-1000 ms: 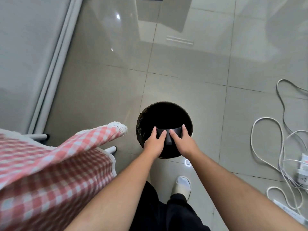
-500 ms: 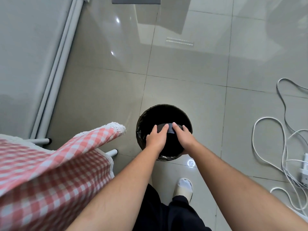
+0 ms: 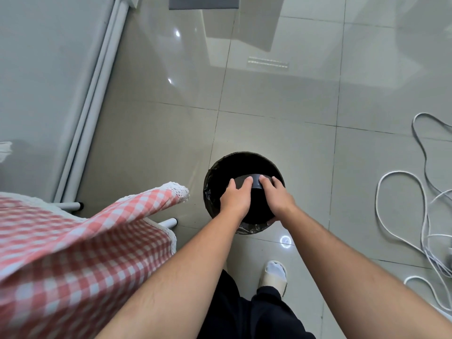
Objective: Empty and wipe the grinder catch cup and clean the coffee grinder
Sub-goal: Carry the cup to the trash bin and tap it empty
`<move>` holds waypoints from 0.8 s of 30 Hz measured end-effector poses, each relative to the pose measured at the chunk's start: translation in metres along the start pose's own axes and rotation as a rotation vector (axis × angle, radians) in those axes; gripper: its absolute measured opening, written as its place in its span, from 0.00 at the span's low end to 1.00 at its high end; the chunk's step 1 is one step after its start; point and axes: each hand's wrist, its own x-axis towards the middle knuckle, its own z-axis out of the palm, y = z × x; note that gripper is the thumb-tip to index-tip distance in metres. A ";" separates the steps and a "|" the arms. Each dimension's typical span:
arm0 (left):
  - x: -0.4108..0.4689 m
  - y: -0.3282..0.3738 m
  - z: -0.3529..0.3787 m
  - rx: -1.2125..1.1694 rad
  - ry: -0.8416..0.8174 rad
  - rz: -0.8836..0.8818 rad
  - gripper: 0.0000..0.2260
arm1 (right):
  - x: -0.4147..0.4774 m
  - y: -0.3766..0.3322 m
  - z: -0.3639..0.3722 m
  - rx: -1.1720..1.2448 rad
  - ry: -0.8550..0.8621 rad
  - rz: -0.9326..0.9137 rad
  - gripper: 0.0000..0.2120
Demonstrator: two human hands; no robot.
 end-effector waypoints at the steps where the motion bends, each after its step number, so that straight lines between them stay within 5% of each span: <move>1: -0.001 0.000 0.001 -0.002 0.006 0.012 0.31 | -0.001 0.000 -0.001 0.000 0.007 -0.018 0.34; 16: 0.002 -0.012 0.001 -0.027 -0.006 0.018 0.32 | -0.005 0.008 0.002 0.027 -0.014 -0.045 0.35; 24: -0.009 -0.028 -0.020 -0.057 -0.159 0.039 0.37 | -0.024 0.011 -0.002 0.032 -0.141 -0.076 0.36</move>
